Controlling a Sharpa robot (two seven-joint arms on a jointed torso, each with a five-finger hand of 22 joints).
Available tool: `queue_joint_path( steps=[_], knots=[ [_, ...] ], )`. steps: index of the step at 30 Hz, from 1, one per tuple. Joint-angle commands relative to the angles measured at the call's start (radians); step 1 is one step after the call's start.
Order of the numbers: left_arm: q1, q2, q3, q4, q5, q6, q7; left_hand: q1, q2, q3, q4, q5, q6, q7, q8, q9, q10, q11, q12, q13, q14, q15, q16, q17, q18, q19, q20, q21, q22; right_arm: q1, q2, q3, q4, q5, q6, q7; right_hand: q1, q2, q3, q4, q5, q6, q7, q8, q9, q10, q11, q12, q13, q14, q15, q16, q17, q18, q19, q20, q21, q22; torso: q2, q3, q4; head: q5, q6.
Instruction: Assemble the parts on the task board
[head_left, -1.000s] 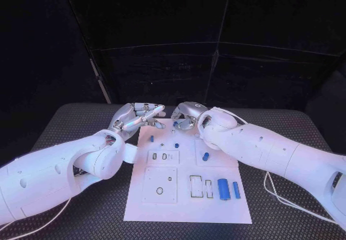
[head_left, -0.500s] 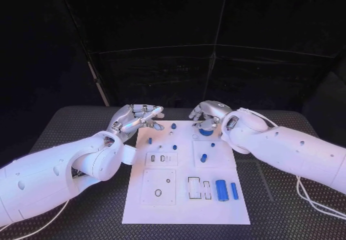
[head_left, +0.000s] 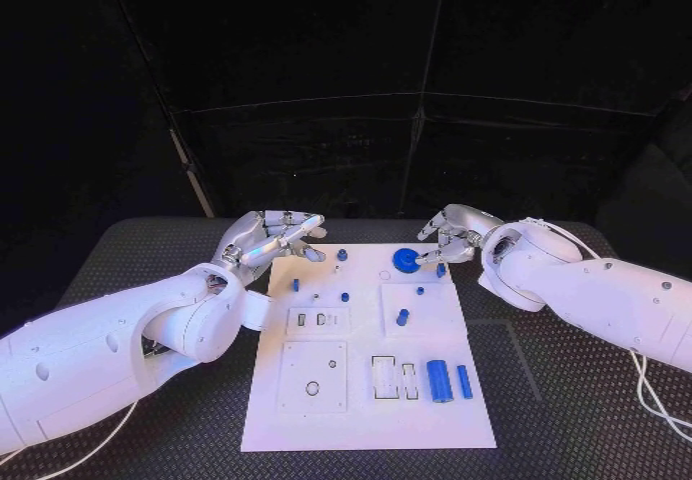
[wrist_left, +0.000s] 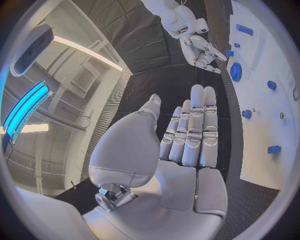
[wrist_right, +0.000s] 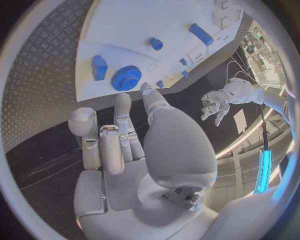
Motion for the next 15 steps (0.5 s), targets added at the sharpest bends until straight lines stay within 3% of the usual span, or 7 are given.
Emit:
queue_joint_path(
  steps=[1,2,3,6,15],
  knots=[
    [0.001,0.003,0.001,-0.002,-0.004,0.02,0.003,0.002,0.009,-0.004,-0.001,0.001,-0.002,0.004,-0.004,-0.001,-0.002,0.004,-0.004,-0.001,-0.009,-0.001,0.002,0.002,0.008,-0.007,-0.002,-0.004,0.0,0.002,0.013,0.001,-0.011,0.011,0.07,-0.083,0.047,-0.006,-0.034,0.077,0.003,-0.029,0.012,0.005,-0.001,0.026,0.006,0.218,0.245,0.067,0.016,0.014,0.048,-0.013,0.012,0.007,0.018,0.027,0.002,0.0004,0.0012,0.001,-0.002],
    [0.001,0.004,0.001,-0.003,-0.004,0.022,0.003,0.002,0.009,-0.004,-0.001,0.001,-0.002,0.004,-0.004,-0.001,-0.002,0.004,-0.004,-0.001,-0.009,-0.001,0.002,0.002,0.008,-0.007,-0.002,-0.004,0.0,0.002,0.022,0.001,-0.019,0.009,0.078,-0.086,0.071,-0.018,-0.05,0.119,0.0,-0.037,0.014,0.013,0.001,0.036,0.013,0.307,0.348,0.069,0.025,0.02,0.061,-0.01,0.013,0.008,0.024,0.034,0.003,0.0011,0.0018,0.001,-0.002],
    [0.001,0.004,0.001,-0.004,-0.004,0.022,0.003,0.002,0.009,-0.004,-0.001,0.001,-0.002,0.004,-0.004,-0.001,-0.002,0.004,-0.004,-0.001,-0.009,-0.001,0.002,0.002,0.008,-0.007,-0.002,-0.004,0.0,0.002,0.027,0.001,-0.024,0.008,0.083,-0.087,0.08,-0.021,-0.054,0.134,0.0,-0.041,0.017,0.016,0.001,0.047,0.014,0.344,0.392,0.07,0.02,0.022,0.067,-0.014,0.013,0.014,0.026,0.036,0.002,-0.0006,0.0032,-0.001,-0.004],
    [0.001,0.006,0.001,-0.006,-0.004,0.023,0.004,0.002,0.009,-0.005,-0.001,0.001,-0.003,0.005,-0.004,-0.001,-0.003,0.004,-0.004,-0.001,-0.009,-0.001,0.002,0.002,0.008,-0.007,-0.002,-0.004,0.0,0.002,0.041,0.001,-0.037,0.007,0.095,-0.089,0.107,-0.024,-0.064,0.184,0.001,-0.047,0.023,0.031,0.001,0.083,0.019,0.455,0.524,0.072,0.024,0.03,0.086,-0.017,0.016,0.02,0.035,0.05,0.002,-0.0013,0.0038,-0.002,-0.006],
    [0.001,0.011,0.001,-0.01,-0.004,0.025,0.004,0.002,0.009,-0.005,-0.002,0.001,-0.003,0.005,-0.005,-0.001,-0.003,0.005,-0.004,-0.001,-0.009,-0.001,0.002,0.002,0.008,-0.007,-0.002,-0.004,0.0,0.002,0.078,0.001,-0.073,0.006,0.09,-0.085,0.127,-0.017,-0.066,0.218,0.007,-0.049,0.023,0.049,0.001,0.129,0.026,0.553,0.646,0.077,0.029,0.041,0.113,-0.018,0.022,0.023,0.048,0.067,0.002,-0.0008,0.0016,0.001,-0.01]
  ],
)
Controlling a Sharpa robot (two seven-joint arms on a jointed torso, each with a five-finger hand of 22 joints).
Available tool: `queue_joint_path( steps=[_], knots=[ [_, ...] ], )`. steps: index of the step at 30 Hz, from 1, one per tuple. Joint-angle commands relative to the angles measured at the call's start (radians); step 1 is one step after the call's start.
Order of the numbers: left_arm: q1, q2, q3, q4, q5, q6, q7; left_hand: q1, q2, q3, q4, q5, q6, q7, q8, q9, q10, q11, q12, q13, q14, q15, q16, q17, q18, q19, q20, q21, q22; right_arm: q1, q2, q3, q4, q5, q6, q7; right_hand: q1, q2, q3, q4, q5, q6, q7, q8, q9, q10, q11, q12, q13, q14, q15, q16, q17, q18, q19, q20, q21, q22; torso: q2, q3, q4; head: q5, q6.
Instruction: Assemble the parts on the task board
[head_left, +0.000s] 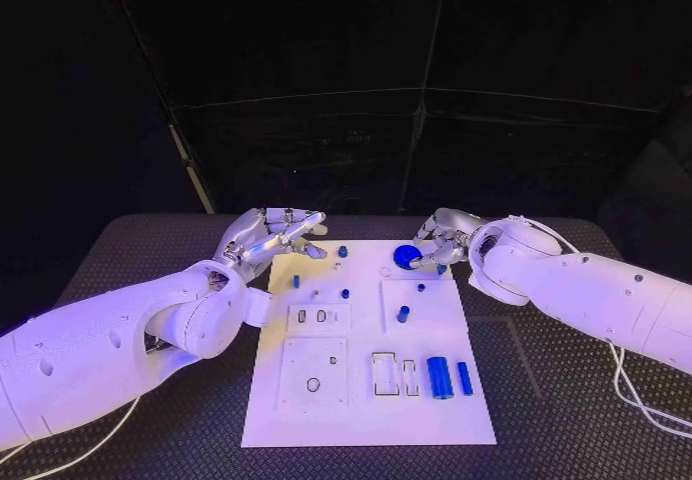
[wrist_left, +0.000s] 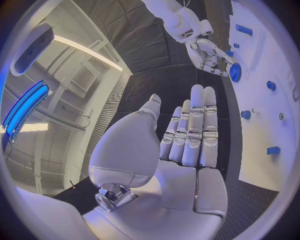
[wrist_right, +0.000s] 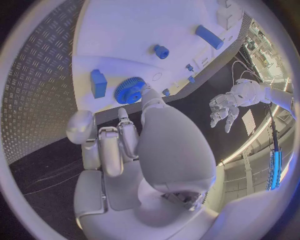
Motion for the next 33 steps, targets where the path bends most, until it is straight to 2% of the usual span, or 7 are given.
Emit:
queue_joint_path(
  steps=[1,6,9,13,21,33],
  knots=[
    [0.001,0.003,0.001,0.0,-0.004,0.015,0.004,0.002,0.009,-0.004,-0.001,0.001,-0.003,0.005,-0.005,-0.001,-0.003,0.005,-0.004,-0.002,-0.009,-0.001,0.002,0.002,0.008,-0.007,-0.002,-0.004,0.0,0.002,0.009,0.001,-0.008,0.0,0.015,-0.007,0.011,0.006,0.0,0.009,0.008,-0.006,-0.002,0.007,0.002,0.015,0.001,0.015,0.024,0.076,0.009,0.007,0.116,-0.019,0.004,0.008,0.008,0.004,0.0,0.0,-0.0011,0.003,-0.001],
    [0.001,0.004,0.001,-0.001,-0.004,0.015,0.004,0.002,0.009,-0.004,-0.001,0.001,-0.003,0.005,-0.005,-0.001,-0.003,0.005,-0.004,-0.002,-0.009,-0.001,0.002,0.002,0.008,-0.007,-0.002,-0.004,0.0,0.002,0.019,0.001,-0.014,0.0,0.015,-0.001,0.018,0.02,0.005,0.006,0.009,0.008,-0.005,0.022,0.004,0.036,-0.001,0.049,0.068,0.079,0.009,0.012,0.13,-0.021,0.009,0.008,0.015,0.016,-0.001,0.0001,-0.0011,0.002,-0.003],
    [0.001,0.004,0.001,-0.002,-0.004,0.016,0.003,0.002,0.009,-0.004,-0.001,0.001,-0.003,0.005,-0.005,-0.001,-0.003,0.005,-0.004,-0.002,-0.009,-0.001,0.002,0.002,0.008,-0.007,-0.002,-0.004,0.0,0.002,0.023,0.001,-0.016,-0.01,0.021,0.0,0.028,0.039,0.013,-0.009,0.008,0.021,-0.007,0.032,0.004,0.062,-0.004,0.084,0.115,0.084,0.007,0.023,0.16,-0.025,0.02,0.006,0.028,0.038,-0.001,0.0002,-0.0012,0.003,-0.004],
    [0.001,0.004,0.001,-0.003,-0.004,0.017,0.001,0.002,0.009,-0.004,-0.001,0.001,-0.003,0.005,-0.005,-0.001,-0.003,0.005,-0.004,-0.002,-0.009,-0.001,0.002,0.002,0.008,-0.007,-0.002,-0.004,0.0,0.002,0.027,0.001,-0.017,-0.043,0.015,0.002,0.036,0.049,0.017,-0.026,0.004,0.029,-0.009,0.038,0.003,0.075,-0.005,0.101,0.139,0.086,0.006,0.026,0.168,-0.027,0.025,0.006,0.035,0.05,0.0,0.0007,-0.001,0.003,-0.004],
    [0.001,0.006,0.001,-0.005,-0.004,0.019,0.0,0.002,0.009,-0.004,-0.001,0.001,-0.003,0.005,-0.005,-0.001,-0.003,0.005,-0.004,-0.002,-0.009,-0.001,0.002,0.002,0.008,-0.007,-0.002,-0.004,0.0,0.002,0.036,0.001,-0.021,-0.098,0.007,0.006,0.041,0.054,0.02,-0.04,0.001,0.035,-0.01,0.042,0.003,0.083,-0.006,0.112,0.153,0.087,0.006,0.028,0.174,-0.028,0.029,0.005,0.041,0.06,0.0,0.0006,-0.0004,0.003,-0.005],
    [0.001,0.007,0.001,-0.009,-0.004,0.02,-0.003,0.004,0.01,-0.004,-0.002,0.001,-0.003,0.005,-0.005,-0.001,-0.004,0.005,-0.005,-0.002,-0.011,-0.001,0.002,0.003,0.008,-0.008,-0.001,-0.005,0.0,0.001,0.057,0.001,-0.034,-0.17,0.039,-0.008,0.043,0.055,0.021,-0.053,-0.005,0.04,-0.011,0.044,0.002,0.086,-0.006,0.116,0.159,0.088,0.006,0.03,0.18,-0.03,0.034,0.005,0.047,0.071,0.0,0.0012,-0.0002,0.003,-0.012]
  ],
)
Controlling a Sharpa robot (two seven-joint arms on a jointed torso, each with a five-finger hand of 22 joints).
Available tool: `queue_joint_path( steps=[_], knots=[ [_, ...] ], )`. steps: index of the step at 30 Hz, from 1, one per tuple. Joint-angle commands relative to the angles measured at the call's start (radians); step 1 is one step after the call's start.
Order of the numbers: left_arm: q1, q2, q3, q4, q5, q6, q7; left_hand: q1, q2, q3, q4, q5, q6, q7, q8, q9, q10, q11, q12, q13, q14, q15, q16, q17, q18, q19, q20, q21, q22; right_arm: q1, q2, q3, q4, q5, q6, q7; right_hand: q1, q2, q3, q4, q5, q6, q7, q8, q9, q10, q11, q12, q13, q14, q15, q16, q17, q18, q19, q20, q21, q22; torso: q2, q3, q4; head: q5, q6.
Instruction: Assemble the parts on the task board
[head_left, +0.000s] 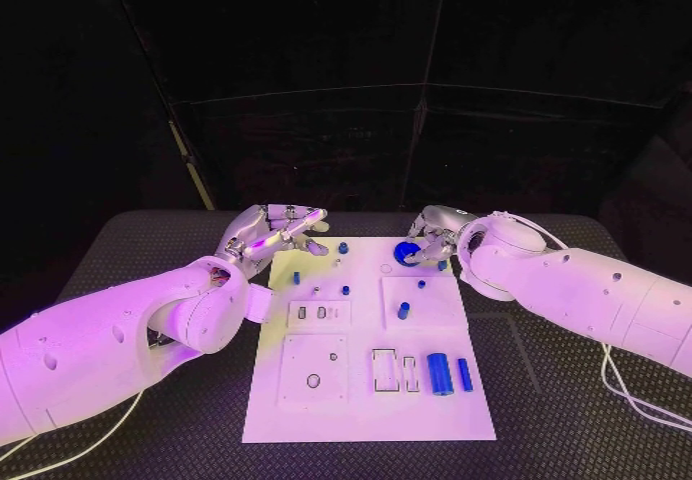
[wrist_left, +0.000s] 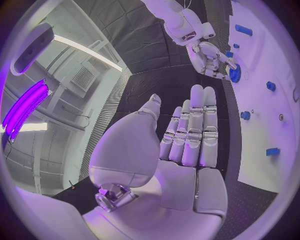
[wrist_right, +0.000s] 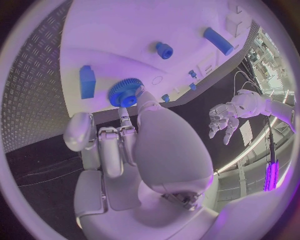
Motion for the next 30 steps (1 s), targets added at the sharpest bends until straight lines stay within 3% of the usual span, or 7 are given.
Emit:
queue_joint_path(
  steps=[1,6,13,17,24,30],
  knots=[
    [0.001,0.002,0.001,0.0,-0.004,0.013,0.0,0.004,0.01,-0.004,-0.002,0.001,-0.003,0.005,-0.005,-0.001,-0.004,0.005,-0.005,-0.001,-0.007,0.003,0.002,0.001,0.008,-0.008,-0.001,-0.005,0.0,0.002,0.004,0.001,-0.001,-0.062,0.022,-0.007,0.002,0.007,0.001,-0.009,-0.006,0.012,0.0,0.008,-0.001,0.044,-0.002,0.006,0.16,0.088,0.006,0.004,0.182,-0.015,0.009,-0.002,0.008,0.005,0.0,0.0001,0.0007,0.0,-0.002],
    [0.001,0.001,0.001,-0.001,-0.004,0.015,-0.003,0.004,0.01,-0.004,-0.002,0.001,-0.003,0.005,-0.005,-0.001,-0.004,0.005,-0.005,-0.001,-0.007,0.003,0.002,0.002,0.008,-0.008,-0.001,-0.005,0.0,0.001,0.007,0.0,-0.002,-0.099,0.028,-0.014,0.023,0.03,0.028,-0.04,-0.034,0.05,-0.007,0.026,0.002,0.051,-0.009,0.014,0.172,0.089,0.0,0.006,0.188,-0.016,0.013,-0.006,0.015,0.015,0.0,0.0001,0.0005,0.001,-0.004],
    [0.001,0.0,0.001,-0.001,-0.004,0.016,-0.005,0.004,0.01,-0.004,-0.002,0.001,-0.003,0.005,-0.005,-0.001,-0.004,0.005,-0.005,-0.001,-0.007,0.003,0.002,0.002,0.008,-0.008,-0.001,-0.005,0.0,0.001,0.006,0.0,0.004,-0.118,0.012,-0.012,0.049,0.05,0.082,-0.079,-0.028,0.086,-0.016,0.035,0.0,0.056,-0.017,0.02,0.181,0.089,-0.007,0.007,0.191,-0.017,0.015,-0.012,0.02,0.023,-0.001,-0.0002,-0.0001,0.0,-0.004],
    [0.002,0.0,0.001,-0.001,-0.004,0.016,-0.005,0.004,0.011,-0.004,-0.002,0.001,-0.004,0.005,-0.006,-0.001,-0.004,0.005,-0.005,-0.001,-0.008,0.003,0.002,0.002,0.008,-0.008,-0.001,-0.005,0.0,0.0,0.003,0.0,0.024,-0.127,-0.042,0.003,0.045,0.054,0.111,-0.091,-0.001,0.102,-0.021,0.035,-0.002,0.06,-0.022,0.024,0.188,0.09,-0.011,0.008,0.195,-0.018,0.017,-0.016,0.023,0.028,0.0,0.0002,0.0005,-0.001,-0.003],
    [0.002,-0.002,0.001,-0.001,-0.004,0.017,-0.006,0.004,0.011,-0.004,-0.002,0.001,-0.004,0.005,-0.006,-0.001,-0.004,0.005,-0.005,-0.001,-0.008,0.003,0.002,0.002,0.008,-0.009,-0.001,-0.005,0.0,-0.001,-0.006,0.0,0.09,-0.137,-0.16,0.035,0.041,0.055,0.155,-0.109,0.003,0.117,-0.026,0.033,-0.004,0.066,-0.026,0.03,0.197,0.092,-0.015,0.011,0.204,-0.02,0.022,-0.021,0.029,0.038,-0.001,-0.0001,0.0012,0.0,-0.002],
    [0.002,-0.003,0.001,-0.005,-0.004,0.02,-0.004,0.005,0.012,-0.004,-0.003,0.001,-0.004,0.005,-0.006,-0.001,-0.005,0.005,-0.005,-0.001,-0.008,0.003,0.002,0.003,0.008,-0.009,-0.001,-0.005,0.0,-0.001,-0.002,0.001,0.173,-0.17,-0.198,0.038,0.001,0.03,0.197,-0.123,-0.007,0.123,-0.025,0.02,-0.006,0.066,-0.026,0.029,0.198,0.092,-0.015,0.012,0.206,-0.021,0.024,-0.021,0.032,0.042,0.0,-0.0003,0.001,0.006,0.001]
  ],
)
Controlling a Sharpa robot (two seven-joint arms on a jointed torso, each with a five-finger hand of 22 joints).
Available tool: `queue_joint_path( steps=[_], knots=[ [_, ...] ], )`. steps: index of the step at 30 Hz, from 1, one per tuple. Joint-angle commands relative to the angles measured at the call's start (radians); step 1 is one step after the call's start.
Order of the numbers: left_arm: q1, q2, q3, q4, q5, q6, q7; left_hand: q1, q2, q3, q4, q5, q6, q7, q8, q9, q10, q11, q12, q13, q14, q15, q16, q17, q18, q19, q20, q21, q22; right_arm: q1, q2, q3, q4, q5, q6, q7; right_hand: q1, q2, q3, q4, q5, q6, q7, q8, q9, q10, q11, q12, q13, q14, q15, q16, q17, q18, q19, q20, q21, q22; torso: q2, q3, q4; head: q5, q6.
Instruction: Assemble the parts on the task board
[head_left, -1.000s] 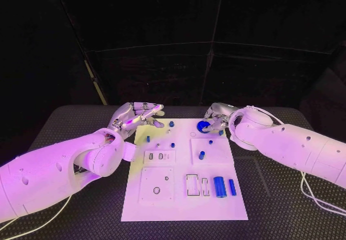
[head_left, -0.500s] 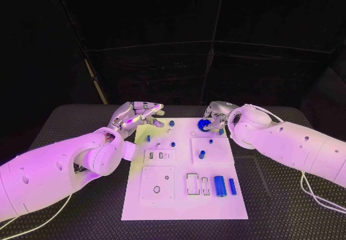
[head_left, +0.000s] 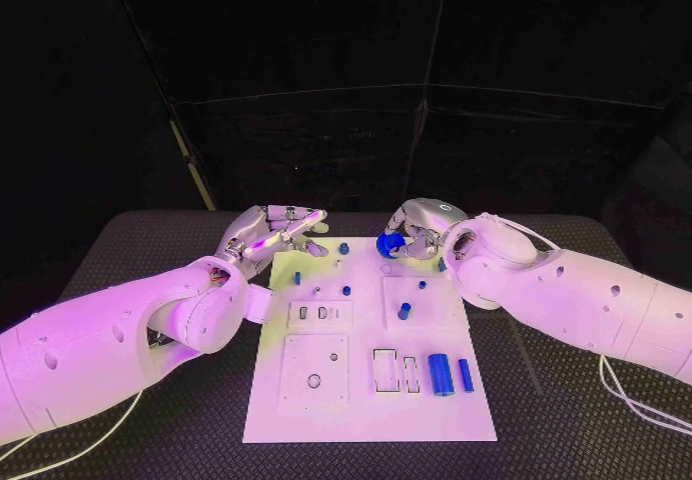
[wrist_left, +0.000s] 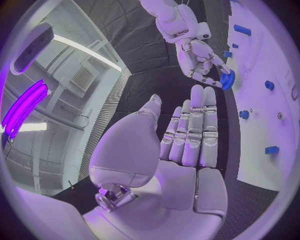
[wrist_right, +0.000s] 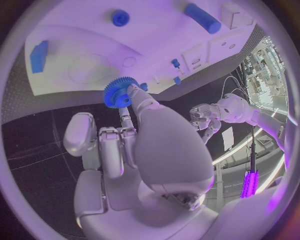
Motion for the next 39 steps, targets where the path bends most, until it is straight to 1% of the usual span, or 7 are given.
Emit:
queue_joint_path(
  steps=[1,5,10,18,22,30,39],
  knots=[
    [0.002,0.0,0.001,-0.003,-0.004,0.014,0.004,0.001,0.008,-0.004,-0.003,0.001,-0.004,0.005,-0.006,-0.001,-0.005,0.005,-0.005,-0.001,-0.005,0.0,0.001,0.002,0.008,-0.009,-0.001,-0.005,0.0,0.002,0.012,0.001,0.034,-0.049,-0.075,0.02,-0.024,-0.004,0.011,-0.002,-0.009,0.027,-0.01,-0.009,0.002,0.063,-0.008,0.003,0.198,0.092,-0.007,0.004,0.206,-0.005,0.006,-0.003,0.005,0.001,0.001,-0.0001,0.0008,0.004,0.001],
    [0.002,-0.001,0.001,-0.012,-0.004,0.014,0.007,0.001,0.008,-0.004,-0.003,0.001,-0.004,0.005,-0.006,-0.001,-0.005,0.005,-0.005,-0.001,-0.005,0.0,0.001,0.002,0.008,-0.009,-0.001,-0.005,0.0,0.003,0.046,0.001,0.045,-0.073,-0.073,0.016,-0.035,-0.01,0.021,-0.005,-0.018,0.027,-0.01,-0.012,0.002,0.063,-0.007,0.003,0.198,0.092,-0.007,0.004,0.206,-0.005,0.005,-0.003,0.005,0.0,0.002,0.0006,0.0006,0.007,0.001],
    [0.002,-0.002,0.001,-0.018,-0.004,0.013,0.01,0.001,0.009,-0.004,-0.003,0.001,-0.004,0.005,-0.006,-0.001,-0.005,0.005,-0.005,-0.001,-0.006,0.0,0.001,0.003,0.008,-0.009,-0.001,-0.005,0.0,0.003,0.096,-0.001,0.02,-0.084,-0.067,0.019,-0.042,-0.013,0.028,-0.007,-0.024,0.028,-0.01,-0.015,0.002,0.063,-0.007,0.002,0.198,0.092,-0.007,0.004,0.206,-0.005,0.005,-0.003,0.005,0.001,0.002,-0.0012,0.0028,0.008,-0.004],
    [0.002,0.003,0.001,-0.021,-0.004,0.013,0.011,0.001,0.009,-0.004,-0.003,0.001,-0.004,0.005,-0.006,-0.001,-0.005,0.005,-0.005,-0.001,-0.006,0.0,0.001,0.003,0.008,-0.009,-0.001,-0.005,0.0,0.003,0.168,-0.051,-0.042,-0.087,-0.051,0.035,-0.051,-0.015,0.035,-0.009,-0.028,0.028,-0.009,-0.017,0.002,0.063,-0.007,0.002,0.198,0.092,-0.006,0.004,0.206,-0.005,0.004,-0.002,0.005,0.0,0.002,0.0004,0.0011,0.016,-0.011],
    [0.002,0.004,0.001,-0.022,-0.004,0.014,0.012,0.001,0.009,-0.004,-0.003,0.001,-0.004,0.005,-0.006,-0.001,-0.005,0.005,-0.005,-0.001,-0.006,0.0,0.001,0.003,0.008,-0.009,-0.001,-0.005,0.0,0.003,0.193,-0.065,-0.072,-0.087,-0.033,0.041,-0.055,-0.016,0.038,-0.009,-0.029,0.027,-0.008,-0.02,0.001,0.06,-0.006,-0.001,0.194,0.092,-0.006,0.003,0.204,-0.004,0.004,-0.002,0.004,-0.001,0.002,0.0005,0.0028,0.017,-0.015],
    [0.002,0.002,0.002,-0.023,-0.004,0.013,0.013,0.002,0.009,-0.005,-0.004,0.001,-0.003,0.006,-0.006,-0.001,-0.005,0.005,-0.005,-0.001,-0.006,0.0,0.001,0.003,0.008,-0.009,0.0,-0.005,0.0,0.003,0.224,-0.073,-0.123,-0.087,-0.001,0.037,-0.069,-0.019,0.046,-0.012,-0.037,0.022,-0.006,-0.027,0.001,0.058,-0.004,-0.004,0.191,0.091,-0.004,0.003,0.203,-0.004,0.003,-0.001,0.003,-0.002,0.001,0.0006,0.0004,0.017,-0.017],
    [0.002,0.003,0.002,-0.022,-0.004,0.014,0.013,0.002,0.009,-0.005,-0.004,0.001,-0.003,0.006,-0.006,-0.001,-0.005,0.005,-0.005,-0.001,-0.006,0.0,0.001,0.003,0.008,-0.009,0.0,-0.005,0.0,0.003,0.24,-0.074,-0.153,-0.1,-0.019,0.005,-0.085,-0.025,0.055,-0.016,-0.045,0.007,-0.001,-0.04,0.0,0.05,0.001,-0.013,0.181,0.091,-0.001,0.002,0.201,-0.004,-0.001,0.002,0.0,-0.007,0.001,0.0014,0.0002,0.017,-0.016]
  ],
)
